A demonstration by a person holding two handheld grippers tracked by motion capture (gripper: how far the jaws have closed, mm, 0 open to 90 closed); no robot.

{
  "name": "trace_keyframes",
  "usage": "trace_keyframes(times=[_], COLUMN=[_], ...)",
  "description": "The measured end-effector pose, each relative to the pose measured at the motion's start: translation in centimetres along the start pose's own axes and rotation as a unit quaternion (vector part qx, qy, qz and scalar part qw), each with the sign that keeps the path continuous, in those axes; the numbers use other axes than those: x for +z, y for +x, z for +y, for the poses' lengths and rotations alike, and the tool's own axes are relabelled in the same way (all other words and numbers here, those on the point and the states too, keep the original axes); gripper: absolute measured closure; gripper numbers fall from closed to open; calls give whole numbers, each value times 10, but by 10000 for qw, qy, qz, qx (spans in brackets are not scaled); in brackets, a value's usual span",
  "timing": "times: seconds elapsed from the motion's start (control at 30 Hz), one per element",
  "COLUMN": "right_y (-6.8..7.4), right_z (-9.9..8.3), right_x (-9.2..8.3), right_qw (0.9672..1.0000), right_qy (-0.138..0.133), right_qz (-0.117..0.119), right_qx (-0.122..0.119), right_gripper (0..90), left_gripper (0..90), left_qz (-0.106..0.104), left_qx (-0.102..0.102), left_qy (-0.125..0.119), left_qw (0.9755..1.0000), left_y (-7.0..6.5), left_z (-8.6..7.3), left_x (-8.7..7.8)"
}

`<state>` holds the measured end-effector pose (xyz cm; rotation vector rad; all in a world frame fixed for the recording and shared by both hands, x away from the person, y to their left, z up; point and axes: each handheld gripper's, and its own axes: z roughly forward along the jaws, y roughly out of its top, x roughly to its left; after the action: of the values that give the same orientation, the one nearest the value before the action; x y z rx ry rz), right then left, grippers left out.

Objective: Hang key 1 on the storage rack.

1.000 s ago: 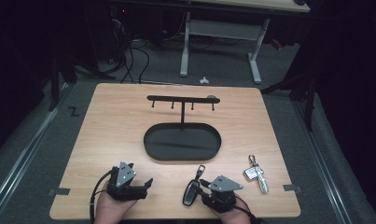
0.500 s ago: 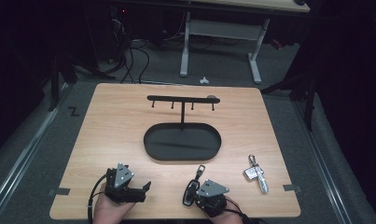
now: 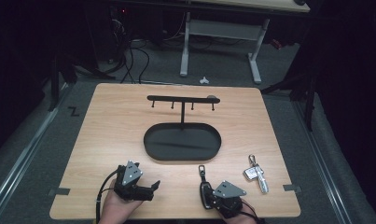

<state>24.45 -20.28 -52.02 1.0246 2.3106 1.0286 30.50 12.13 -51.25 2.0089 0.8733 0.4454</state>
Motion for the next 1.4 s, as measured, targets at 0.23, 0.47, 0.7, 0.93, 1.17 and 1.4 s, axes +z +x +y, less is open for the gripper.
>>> trace_keyframes(times=[0.23,0.47,0.7,0.93,1.17,1.4], right_y=[-19,-22,-22,-30,-34,-50], right_z=[-11,-15,-24,-31,-31,-29], right_x=[-10,-18,-27,-35,-42,-49], right_qw=[9992,9985,9984,9972,9964,9930], right_qy=[12,-60,14,35,-137,-330], right_qz=[-286,-385,-360,-518,-520,-689], right_qx=[287,383,437,536,658,902], right_gripper=[899,877,882,887,843,781], left_gripper=[24,31,36,40,42,44], left_qz=[-59,-166,-205,-222,-216,-188], left_qx=[49,98,105,78,80,99], left_qy=[-69,-75,-90,-130,-131,-88], left_qw=[9999,9998,9997,9996,9996,9997], left_y=[-3,-6,-7,-6,-5,-3], left_z=[5,8,11,12,13,10], left_x=[5,12,16,19,19,14])
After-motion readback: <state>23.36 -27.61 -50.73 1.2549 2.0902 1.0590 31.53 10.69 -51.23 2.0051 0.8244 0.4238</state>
